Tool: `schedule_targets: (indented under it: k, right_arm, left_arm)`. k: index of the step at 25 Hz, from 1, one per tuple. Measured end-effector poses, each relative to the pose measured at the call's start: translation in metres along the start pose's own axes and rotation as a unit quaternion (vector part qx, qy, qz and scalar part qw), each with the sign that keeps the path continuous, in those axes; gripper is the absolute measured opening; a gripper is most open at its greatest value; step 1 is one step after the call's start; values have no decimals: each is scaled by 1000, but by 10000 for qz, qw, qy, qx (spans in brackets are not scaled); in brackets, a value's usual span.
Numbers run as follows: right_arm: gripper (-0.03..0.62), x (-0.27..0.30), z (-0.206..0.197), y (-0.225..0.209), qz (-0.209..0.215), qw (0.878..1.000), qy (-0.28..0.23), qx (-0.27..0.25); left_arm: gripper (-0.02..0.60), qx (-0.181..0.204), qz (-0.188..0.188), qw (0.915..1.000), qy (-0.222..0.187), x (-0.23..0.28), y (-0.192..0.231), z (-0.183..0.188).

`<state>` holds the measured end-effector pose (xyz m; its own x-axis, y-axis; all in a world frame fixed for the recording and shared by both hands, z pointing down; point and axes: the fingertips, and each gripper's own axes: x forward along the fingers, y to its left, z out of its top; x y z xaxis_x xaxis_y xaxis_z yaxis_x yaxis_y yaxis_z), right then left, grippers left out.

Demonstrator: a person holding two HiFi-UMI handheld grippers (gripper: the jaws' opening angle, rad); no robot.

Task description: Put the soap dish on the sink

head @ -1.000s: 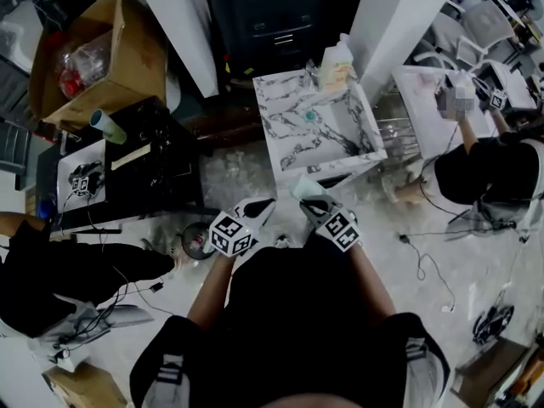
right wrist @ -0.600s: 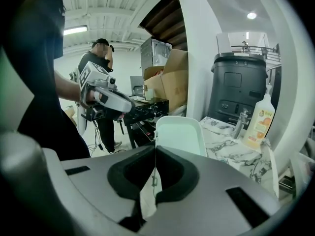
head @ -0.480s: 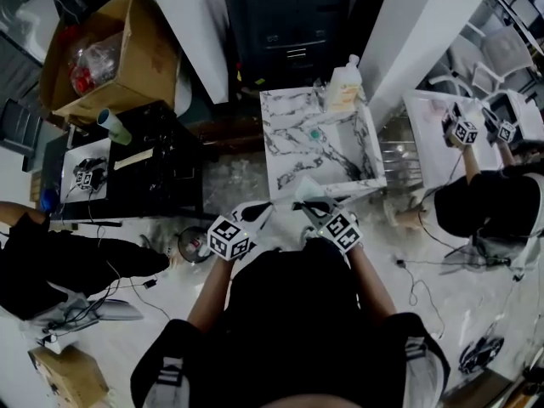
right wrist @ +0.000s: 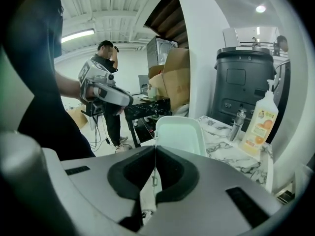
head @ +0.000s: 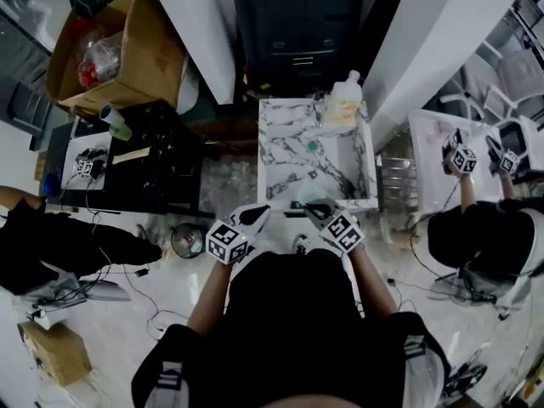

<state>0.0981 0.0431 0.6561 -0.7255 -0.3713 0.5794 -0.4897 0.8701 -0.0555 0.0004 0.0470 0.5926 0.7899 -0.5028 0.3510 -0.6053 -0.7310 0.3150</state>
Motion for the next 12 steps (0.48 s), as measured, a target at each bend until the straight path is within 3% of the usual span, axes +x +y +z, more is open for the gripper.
schedule_targets:
  k: [12]
  right_arm:
    - [-2,10,-13,-12,539,9981,41,-311]
  left_arm:
    - [0,-278,520,9982,92,7,-9,-19]
